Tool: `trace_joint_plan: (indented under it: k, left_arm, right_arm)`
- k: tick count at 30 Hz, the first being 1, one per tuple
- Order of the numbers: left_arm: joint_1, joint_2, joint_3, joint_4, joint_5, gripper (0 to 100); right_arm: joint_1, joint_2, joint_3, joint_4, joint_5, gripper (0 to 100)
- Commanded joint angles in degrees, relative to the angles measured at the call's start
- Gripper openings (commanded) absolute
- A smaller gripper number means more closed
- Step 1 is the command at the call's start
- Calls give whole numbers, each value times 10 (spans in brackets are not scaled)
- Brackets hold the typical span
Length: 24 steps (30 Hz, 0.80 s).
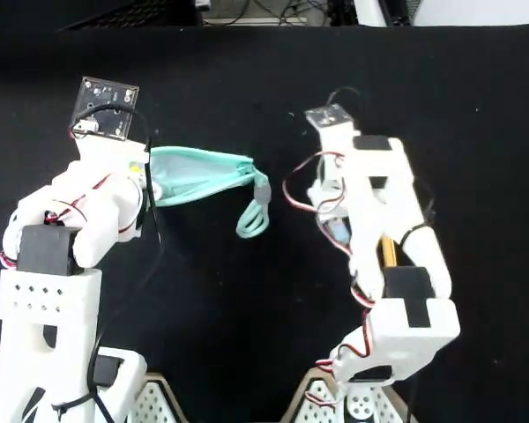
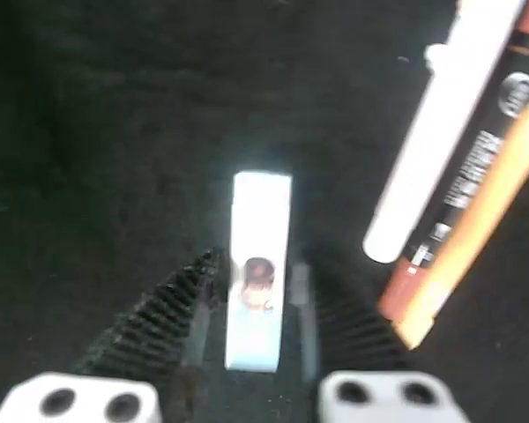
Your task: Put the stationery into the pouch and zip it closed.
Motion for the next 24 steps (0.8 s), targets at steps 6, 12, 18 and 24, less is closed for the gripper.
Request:
trace_joint_plan:
  k: [6,12,18,24]
  left_arm:
    - [-9,7,38,-3,-7,30]
    - [-8,7,38,-3,-7,30]
    - [-12,7,38,-3,-7,30]
    - [-12,7,38,-3,-7,30]
  right_arm:
    - [-33,15,-25,-51,18,153]
    - [-31,52,-38,-72,18,145]
    - [-29,126,-84,-77,18,141]
    - [-3,130,-102,-78,15,21]
